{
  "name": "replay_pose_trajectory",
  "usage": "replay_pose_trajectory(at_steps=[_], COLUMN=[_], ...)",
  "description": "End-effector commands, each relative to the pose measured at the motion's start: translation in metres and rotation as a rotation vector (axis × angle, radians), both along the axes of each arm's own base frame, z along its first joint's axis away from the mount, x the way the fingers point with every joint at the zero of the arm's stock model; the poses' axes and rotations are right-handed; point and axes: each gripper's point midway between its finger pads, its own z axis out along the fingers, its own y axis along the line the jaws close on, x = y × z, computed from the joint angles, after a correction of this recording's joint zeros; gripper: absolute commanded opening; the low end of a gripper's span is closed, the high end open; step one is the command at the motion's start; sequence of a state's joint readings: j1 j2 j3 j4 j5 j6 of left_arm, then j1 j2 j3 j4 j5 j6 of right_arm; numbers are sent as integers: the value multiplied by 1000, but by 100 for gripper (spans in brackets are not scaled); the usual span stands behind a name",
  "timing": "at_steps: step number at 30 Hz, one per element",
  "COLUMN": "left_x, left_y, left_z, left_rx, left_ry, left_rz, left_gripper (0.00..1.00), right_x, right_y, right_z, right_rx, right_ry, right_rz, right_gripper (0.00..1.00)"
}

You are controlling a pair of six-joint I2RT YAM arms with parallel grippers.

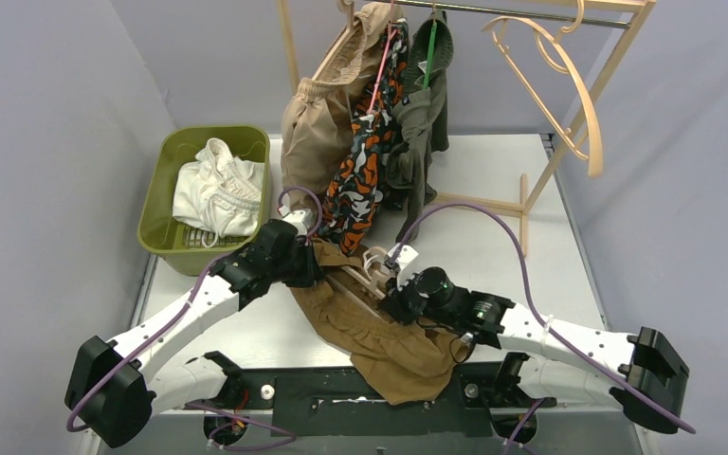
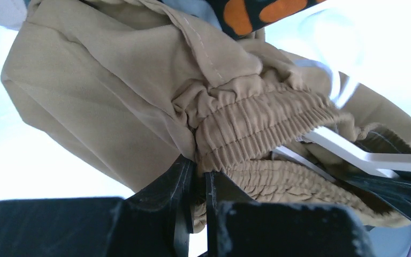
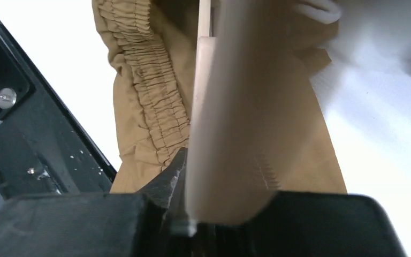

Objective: Remove the shorts from the hanger

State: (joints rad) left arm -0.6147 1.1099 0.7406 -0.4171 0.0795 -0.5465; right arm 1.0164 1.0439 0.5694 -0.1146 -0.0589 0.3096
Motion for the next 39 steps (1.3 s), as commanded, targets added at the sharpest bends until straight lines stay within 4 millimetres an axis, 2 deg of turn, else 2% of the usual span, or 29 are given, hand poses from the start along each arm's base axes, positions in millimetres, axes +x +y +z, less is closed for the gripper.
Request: replay_pose_trajectory(at_steps=[1, 6, 11, 15, 19, 22, 29, 32, 35, 39], left_x=[14, 24, 29, 36, 42, 46, 50, 53, 53, 51], left_y=[0, 25, 44, 56, 71, 83, 104, 103, 98, 83], left_z=[31, 65, 93, 104, 102, 99, 79, 77, 72, 69], left_rx=[-21, 25, 39, 95, 186, 220, 171, 138, 117, 45], left_ry=[-83, -169, -252, -281, -270, -247, -139, -135, -111, -99], left_rz=[47, 162, 230, 258, 300, 351, 396, 371, 354, 299], left_gripper=[0, 0, 0, 0, 0, 0, 0, 0, 0, 0], right_x=[4, -20, -57, -67, -72, -68, -79, -80, -72, -66], right_y=[4, -8, -5, -10, -15, -20, -21, -24, -29, -33], right_z=[38, 46, 57, 62, 67, 74, 95, 103, 104, 99], right_rx=[144, 144, 175, 143, 120, 117, 219, 257, 265, 257], right_ry=[-101, -72, 12, 36, 12, -16, -78, -103, -125, -117], right_rz=[-7, 74, 243, 287, 336, 308, 360, 356, 291, 237], right_gripper=[0, 0, 0, 0, 0, 0, 0, 0, 0, 0])
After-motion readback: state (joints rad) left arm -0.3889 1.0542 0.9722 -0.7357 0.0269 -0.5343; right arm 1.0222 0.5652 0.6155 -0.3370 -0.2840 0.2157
